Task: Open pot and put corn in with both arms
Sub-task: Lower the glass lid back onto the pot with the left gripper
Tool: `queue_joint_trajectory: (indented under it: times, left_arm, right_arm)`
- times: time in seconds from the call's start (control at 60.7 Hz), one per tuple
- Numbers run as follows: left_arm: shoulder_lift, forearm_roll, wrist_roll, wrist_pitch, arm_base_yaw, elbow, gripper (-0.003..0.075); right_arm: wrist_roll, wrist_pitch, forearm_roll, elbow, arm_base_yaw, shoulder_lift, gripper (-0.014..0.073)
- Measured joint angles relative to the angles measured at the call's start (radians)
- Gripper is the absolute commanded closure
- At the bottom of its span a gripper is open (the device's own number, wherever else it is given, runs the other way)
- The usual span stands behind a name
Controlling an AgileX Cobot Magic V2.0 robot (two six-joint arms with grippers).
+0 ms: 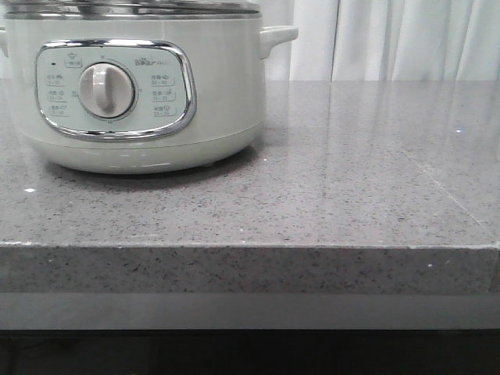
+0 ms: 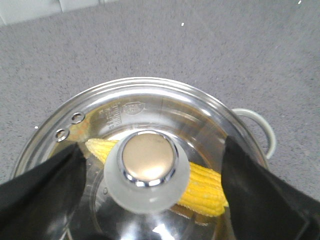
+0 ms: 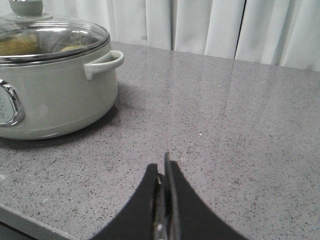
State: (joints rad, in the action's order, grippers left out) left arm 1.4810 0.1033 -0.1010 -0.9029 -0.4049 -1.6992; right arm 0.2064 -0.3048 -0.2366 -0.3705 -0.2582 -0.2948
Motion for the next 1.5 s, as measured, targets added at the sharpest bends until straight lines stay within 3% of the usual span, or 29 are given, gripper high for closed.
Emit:
queue_joint_trajectory:
  times: [0.247, 0.362, 0.922, 1.104, 1.235, 1.499]
  left_arm:
    - [-0.228, -0.006, -0.004, 0.03, 0.0, 0.197, 0.0614]
    - [-0.352, -0.008, -0.006, 0.061, 0.0, 0.314, 0.0738]
    - [-1.143, -0.01, -0.006, 0.223, 0.0, 0.951, 0.0738]
    - [-1.388, -0.012, -0.006, 0.257, 0.0, 1.079, 0.0738]
    - [-1.487, -0.012, -0.006, 0.261, 0.0, 1.121, 0.0738]
    - [-1.487, -0.014, -0.006, 0.275, 0.0, 1.16, 0.0738]
  right_arm:
    - [0.0, 0.0, 0.0, 0.0, 0.0, 0.0, 0.0655]
    - [0.0, 0.0, 0.0, 0.0, 0.0, 0.0, 0.0655]
    - [0.0, 0.0, 0.0, 0.0, 0.0, 0.0, 0.0655]
    - [0.0, 0.0, 0.0, 0.0, 0.0, 0.0, 0.0655]
    - [0.0, 0.0, 0.0, 0.0, 0.0, 0.0, 0.0655]
    - [0.0, 0.0, 0.0, 0.0, 0.0, 0.0, 0.0655]
